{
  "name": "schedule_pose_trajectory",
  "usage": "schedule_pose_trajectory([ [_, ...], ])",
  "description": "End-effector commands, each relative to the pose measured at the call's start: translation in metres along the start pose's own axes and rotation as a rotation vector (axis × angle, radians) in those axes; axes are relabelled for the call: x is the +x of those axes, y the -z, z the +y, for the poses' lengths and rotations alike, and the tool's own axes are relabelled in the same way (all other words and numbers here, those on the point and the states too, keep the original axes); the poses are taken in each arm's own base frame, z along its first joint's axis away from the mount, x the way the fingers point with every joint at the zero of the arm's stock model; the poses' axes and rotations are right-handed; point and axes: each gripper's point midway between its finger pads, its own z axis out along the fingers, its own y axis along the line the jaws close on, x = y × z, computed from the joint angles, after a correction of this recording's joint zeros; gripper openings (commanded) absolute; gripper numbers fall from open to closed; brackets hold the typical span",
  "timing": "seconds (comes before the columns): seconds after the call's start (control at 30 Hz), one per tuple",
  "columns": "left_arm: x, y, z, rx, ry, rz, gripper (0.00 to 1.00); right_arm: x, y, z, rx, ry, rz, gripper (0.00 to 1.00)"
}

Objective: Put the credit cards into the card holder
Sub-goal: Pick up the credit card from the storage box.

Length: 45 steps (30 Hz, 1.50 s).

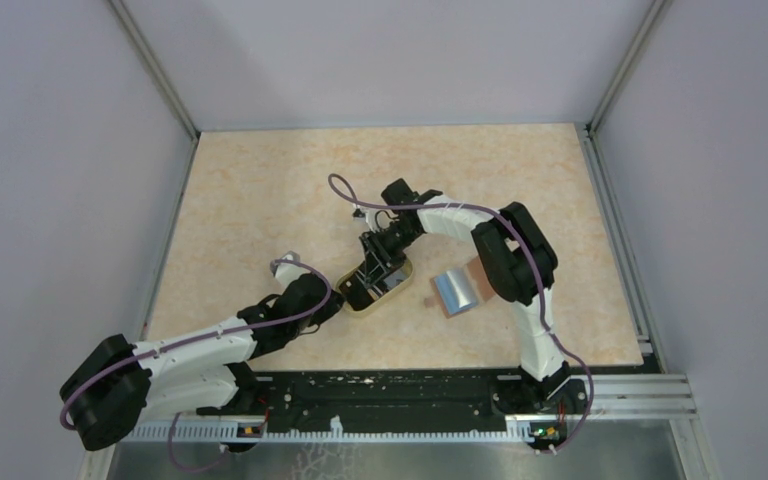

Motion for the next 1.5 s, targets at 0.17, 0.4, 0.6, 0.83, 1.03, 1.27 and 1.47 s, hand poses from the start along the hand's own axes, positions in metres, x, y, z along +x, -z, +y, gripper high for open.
schedule_pose_trajectory([
  [0.17, -0.002, 0.001, -0.002, 0.003, 0.062, -0.013, 0.32, -0.014, 0.015, -0.002, 0.044, 0.075, -0.052, 0.33],
  [0.4, -0.003, 0.002, -0.003, 0.012, 0.063, -0.014, 0.32, -0.018, 0.022, -0.008, 0.082, 0.084, -0.078, 0.23],
  [0.6, -0.004, 0.003, -0.004, 0.018, 0.06, -0.018, 0.32, -0.019, 0.027, -0.011, 0.102, 0.089, -0.09, 0.09],
  [0.83, -0.01, 0.01, -0.007, 0.041, 0.045, -0.031, 0.36, -0.024, 0.038, -0.009, 0.133, 0.128, -0.122, 0.0],
  [1.03, -0.021, 0.023, -0.008, 0.071, -0.02, -0.064, 0.51, -0.031, 0.051, 0.004, 0.113, 0.206, -0.165, 0.0],
  [1.27, -0.033, 0.048, -0.038, 0.323, -0.199, -0.128, 0.98, -0.029, 0.055, 0.032, -0.073, 0.264, -0.185, 0.0],
  [1.47, -0.043, 0.082, -0.074, 0.67, -0.181, -0.247, 0.98, -0.024, 0.055, 0.044, -0.197, 0.258, -0.179, 0.0],
])
